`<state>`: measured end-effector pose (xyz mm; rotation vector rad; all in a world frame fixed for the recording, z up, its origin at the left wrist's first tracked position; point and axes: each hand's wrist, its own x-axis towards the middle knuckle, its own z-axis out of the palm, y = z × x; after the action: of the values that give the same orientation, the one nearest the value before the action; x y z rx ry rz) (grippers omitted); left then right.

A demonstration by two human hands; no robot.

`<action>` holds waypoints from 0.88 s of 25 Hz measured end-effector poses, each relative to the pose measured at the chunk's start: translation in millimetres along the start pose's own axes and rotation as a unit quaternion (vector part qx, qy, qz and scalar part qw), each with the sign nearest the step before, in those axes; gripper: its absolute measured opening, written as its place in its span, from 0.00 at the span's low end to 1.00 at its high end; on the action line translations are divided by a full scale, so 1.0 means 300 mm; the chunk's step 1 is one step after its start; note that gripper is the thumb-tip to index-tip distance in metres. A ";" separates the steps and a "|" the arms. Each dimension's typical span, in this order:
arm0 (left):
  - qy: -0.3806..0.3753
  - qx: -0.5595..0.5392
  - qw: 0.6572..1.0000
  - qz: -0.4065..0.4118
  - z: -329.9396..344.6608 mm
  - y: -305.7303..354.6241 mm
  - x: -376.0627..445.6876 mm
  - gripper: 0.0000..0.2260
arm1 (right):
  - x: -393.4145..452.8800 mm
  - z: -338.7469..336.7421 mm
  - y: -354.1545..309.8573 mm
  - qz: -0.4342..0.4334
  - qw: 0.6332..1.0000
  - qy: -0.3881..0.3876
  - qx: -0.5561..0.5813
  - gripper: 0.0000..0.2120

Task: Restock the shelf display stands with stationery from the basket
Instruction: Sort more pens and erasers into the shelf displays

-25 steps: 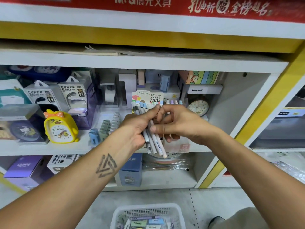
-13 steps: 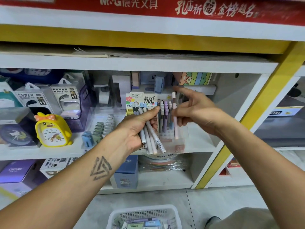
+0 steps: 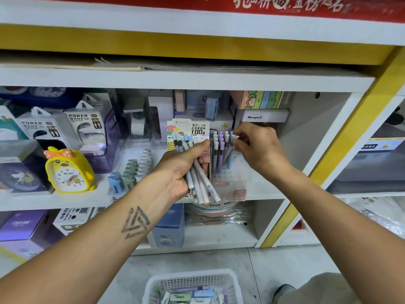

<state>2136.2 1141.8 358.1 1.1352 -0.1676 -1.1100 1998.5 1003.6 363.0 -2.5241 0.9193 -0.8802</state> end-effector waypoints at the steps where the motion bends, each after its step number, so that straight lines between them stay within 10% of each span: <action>1: 0.003 0.000 1.000 0.001 -0.001 0.001 -0.001 0.10 | -0.001 0.005 -0.001 -0.004 1.000 -0.004 0.002 0.03; 14: 0.023 0.020 0.999 0.014 -0.011 0.009 -0.013 0.13 | 0.006 0.029 -0.034 -0.054 0.981 -0.076 -0.172 0.15; 17: 0.034 0.026 0.998 0.042 -0.004 0.015 -0.027 0.14 | -0.012 0.018 -0.097 -0.001 0.989 -0.117 0.093 0.09; 19: 0.034 0.021 0.998 0.053 -0.004 0.022 -0.037 0.13 | -0.036 0.012 -0.148 0.036 0.913 -0.248 0.322 0.12; 22: 0.046 0.024 0.998 0.048 -0.005 0.032 -0.051 0.19 | -0.062 0.034 -0.186 0.016 0.888 -0.315 0.335 0.20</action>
<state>2135.6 1154.4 371.1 1.2059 -0.1760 -0.9719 2019.9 1058.3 373.4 -1.9544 0.3489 -0.2387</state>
